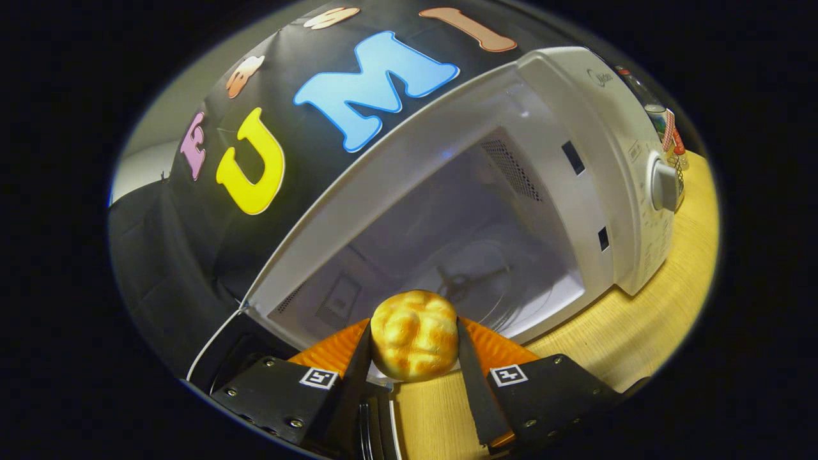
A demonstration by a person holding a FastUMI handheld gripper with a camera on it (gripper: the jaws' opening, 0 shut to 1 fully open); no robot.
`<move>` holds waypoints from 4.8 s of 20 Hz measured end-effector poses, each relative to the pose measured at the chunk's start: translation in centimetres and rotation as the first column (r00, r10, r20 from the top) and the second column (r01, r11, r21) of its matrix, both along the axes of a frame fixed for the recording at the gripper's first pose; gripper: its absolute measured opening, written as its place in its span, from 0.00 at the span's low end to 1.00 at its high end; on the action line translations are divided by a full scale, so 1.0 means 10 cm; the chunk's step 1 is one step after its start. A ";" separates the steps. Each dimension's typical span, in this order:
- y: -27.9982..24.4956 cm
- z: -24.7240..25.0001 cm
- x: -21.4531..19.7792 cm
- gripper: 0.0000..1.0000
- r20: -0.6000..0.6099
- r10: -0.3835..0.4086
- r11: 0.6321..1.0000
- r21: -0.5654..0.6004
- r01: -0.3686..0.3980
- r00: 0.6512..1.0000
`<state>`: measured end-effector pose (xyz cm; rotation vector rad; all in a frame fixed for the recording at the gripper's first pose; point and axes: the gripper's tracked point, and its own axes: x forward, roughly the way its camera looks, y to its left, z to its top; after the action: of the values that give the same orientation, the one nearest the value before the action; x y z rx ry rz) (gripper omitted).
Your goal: Open the microwave, put the food inside, and close the microwave door.
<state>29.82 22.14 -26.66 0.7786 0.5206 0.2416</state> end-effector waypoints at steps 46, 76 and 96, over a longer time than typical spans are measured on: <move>-0.40 2.01 -2.46 0.97 0.396 0.131 0.925 -0.379 0.032 0.909; 1.38 1.06 -3.47 0.03 0.155 0.612 0.720 -0.514 -0.466 0.776; -0.04 0.83 -2.50 0.03 0.099 0.353 0.823 -0.506 -0.258 0.931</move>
<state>4.82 21.72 -18.39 0.1687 0.4967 0.4598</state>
